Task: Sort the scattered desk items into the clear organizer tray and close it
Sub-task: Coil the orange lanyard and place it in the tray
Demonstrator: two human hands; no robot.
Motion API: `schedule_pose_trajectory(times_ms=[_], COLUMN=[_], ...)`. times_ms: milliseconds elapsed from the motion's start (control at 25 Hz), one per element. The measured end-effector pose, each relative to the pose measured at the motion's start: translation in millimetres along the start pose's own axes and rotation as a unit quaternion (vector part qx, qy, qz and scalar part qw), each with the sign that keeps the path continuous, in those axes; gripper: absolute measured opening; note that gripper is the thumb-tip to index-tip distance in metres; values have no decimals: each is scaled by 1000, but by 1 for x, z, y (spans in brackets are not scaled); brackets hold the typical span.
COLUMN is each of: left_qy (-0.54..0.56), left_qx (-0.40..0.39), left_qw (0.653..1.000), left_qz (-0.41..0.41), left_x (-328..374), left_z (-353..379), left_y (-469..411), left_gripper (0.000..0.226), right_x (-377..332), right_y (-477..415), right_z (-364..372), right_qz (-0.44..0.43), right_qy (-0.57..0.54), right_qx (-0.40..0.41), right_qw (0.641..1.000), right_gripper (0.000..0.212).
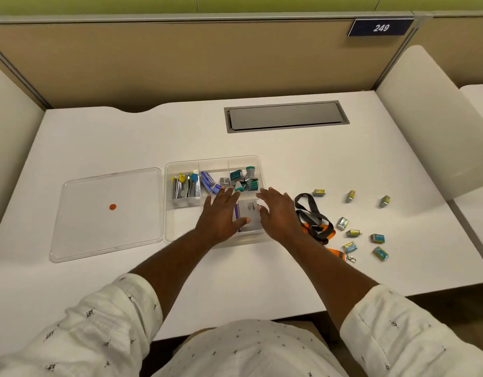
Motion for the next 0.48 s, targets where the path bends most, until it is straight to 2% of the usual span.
schedule_pose_trajectory(times_ms=[480], left_qy=[3], left_qx=[11], left_qw=[999], left_qz=[32], left_x=[88], left_z=[47], left_y=[-14], left_gripper=[80], right_x=[102], right_y=[58], right_z=[-21], right_qz=[24], right_qy=[0], right_qx=[9], right_qw=[1000], right_gripper=[46])
Point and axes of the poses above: each hand's wrist, its own y-axis away from the middle knuckle, its own z-axis out of the palm, x = y × z, the point moved 8 cm from there along -y, towards the middle knuckle, and after that the axes turned 14 degrees about y, right-handed, at the moved point
